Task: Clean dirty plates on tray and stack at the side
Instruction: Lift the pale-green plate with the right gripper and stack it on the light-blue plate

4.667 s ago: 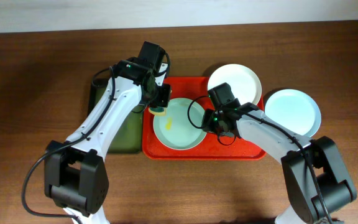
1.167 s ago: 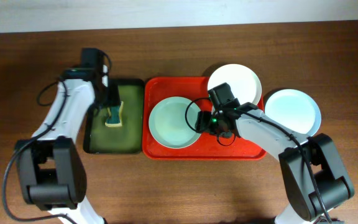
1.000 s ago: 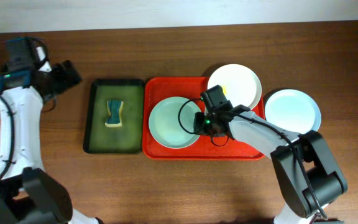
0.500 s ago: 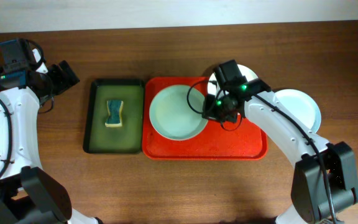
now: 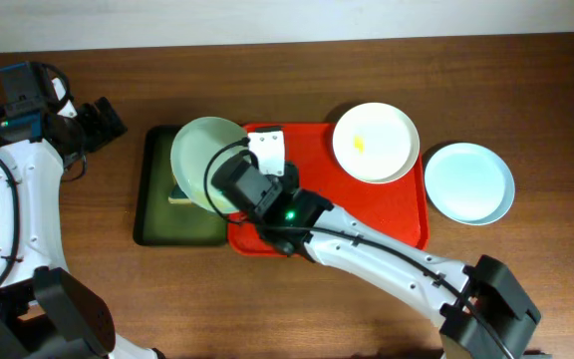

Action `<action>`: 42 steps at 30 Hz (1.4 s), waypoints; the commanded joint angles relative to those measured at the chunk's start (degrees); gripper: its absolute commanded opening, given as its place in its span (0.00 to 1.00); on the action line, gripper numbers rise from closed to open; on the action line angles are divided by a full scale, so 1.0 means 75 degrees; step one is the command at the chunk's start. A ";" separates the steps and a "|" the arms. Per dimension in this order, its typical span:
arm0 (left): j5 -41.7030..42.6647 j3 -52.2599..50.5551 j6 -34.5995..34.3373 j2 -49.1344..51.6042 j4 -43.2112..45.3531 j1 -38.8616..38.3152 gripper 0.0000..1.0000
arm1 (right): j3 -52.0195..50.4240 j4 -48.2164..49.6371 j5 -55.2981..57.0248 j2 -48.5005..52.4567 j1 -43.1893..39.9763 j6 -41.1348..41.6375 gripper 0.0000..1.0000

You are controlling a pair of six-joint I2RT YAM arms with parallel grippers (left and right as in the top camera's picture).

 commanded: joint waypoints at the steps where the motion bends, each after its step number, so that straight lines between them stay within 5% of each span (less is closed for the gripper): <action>1: 0.0073 0.0038 -0.0073 -0.0012 -0.0009 0.0050 0.99 | 0.0152 0.0618 0.1649 0.0041 0.0434 -0.1378 0.04; 11: 0.0073 0.0038 -0.0073 -0.0012 -0.0009 0.0050 0.99 | 0.0152 0.5823 0.3579 0.0041 0.1189 -0.7705 0.04; 22: 0.0076 0.0038 -0.0073 -0.0012 -0.0009 0.0050 1.00 | 0.0152 0.6295 0.3547 0.0041 0.1212 -0.7933 0.04; 29: 0.0073 0.0038 -0.0073 -0.0012 -0.0009 0.0050 1.00 | 0.0149 0.5592 0.3544 0.0041 0.0918 -0.5753 0.04; 32: 0.0073 0.0038 -0.0073 -0.0012 -0.0009 0.0047 0.99 | 0.0146 0.3421 0.2955 0.0041 0.0720 -0.3121 0.04; 34: 0.0073 0.0038 -0.0073 -0.0012 -0.0009 0.0047 0.99 | 0.0143 0.1387 0.1285 0.0111 0.0458 -0.0356 0.04; 36: 0.0073 0.0038 -0.0073 -0.0012 -0.0009 0.0050 1.00 | 0.0143 0.0615 -0.0050 0.0312 0.0111 0.0994 0.04; 42: 0.0076 0.0038 -0.0073 -0.0012 -0.0009 0.0050 0.99 | 0.0146 -0.0522 -0.2541 -0.0609 -0.2419 0.1070 0.04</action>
